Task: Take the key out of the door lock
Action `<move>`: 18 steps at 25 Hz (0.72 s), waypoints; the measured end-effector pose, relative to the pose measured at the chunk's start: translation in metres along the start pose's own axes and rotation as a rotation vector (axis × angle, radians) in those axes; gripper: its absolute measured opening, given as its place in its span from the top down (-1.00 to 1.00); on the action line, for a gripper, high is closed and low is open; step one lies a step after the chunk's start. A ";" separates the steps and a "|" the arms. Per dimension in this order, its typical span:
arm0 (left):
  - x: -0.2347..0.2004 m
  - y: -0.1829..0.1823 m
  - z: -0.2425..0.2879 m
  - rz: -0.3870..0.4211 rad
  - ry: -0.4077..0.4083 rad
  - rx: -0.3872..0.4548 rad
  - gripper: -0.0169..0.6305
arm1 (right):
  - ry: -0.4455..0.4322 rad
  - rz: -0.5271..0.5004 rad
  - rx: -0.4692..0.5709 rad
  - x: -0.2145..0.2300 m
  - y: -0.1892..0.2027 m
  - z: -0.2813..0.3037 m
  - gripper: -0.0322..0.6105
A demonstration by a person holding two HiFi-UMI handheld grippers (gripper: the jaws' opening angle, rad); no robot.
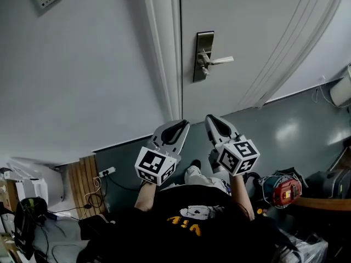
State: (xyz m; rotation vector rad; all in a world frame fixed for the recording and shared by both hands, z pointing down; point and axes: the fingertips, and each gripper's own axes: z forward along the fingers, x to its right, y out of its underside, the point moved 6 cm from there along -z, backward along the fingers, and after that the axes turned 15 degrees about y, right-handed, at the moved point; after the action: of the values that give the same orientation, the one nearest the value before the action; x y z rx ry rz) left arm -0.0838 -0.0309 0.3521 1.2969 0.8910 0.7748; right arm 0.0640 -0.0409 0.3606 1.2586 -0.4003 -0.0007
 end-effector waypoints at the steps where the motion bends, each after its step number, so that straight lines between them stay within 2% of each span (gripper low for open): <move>1: -0.005 -0.002 0.009 0.000 0.001 0.000 0.86 | -0.002 0.005 -0.002 0.007 -0.003 0.008 0.88; 18: -0.067 -0.008 0.104 0.000 0.006 -0.051 0.86 | -0.054 0.042 -0.053 0.069 -0.028 0.096 0.88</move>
State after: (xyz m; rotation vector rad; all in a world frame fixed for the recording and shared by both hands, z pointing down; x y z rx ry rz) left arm -0.0224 -0.1387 0.3567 1.2508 0.8702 0.7969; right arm 0.1065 -0.1530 0.3785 1.1996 -0.4702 -0.0095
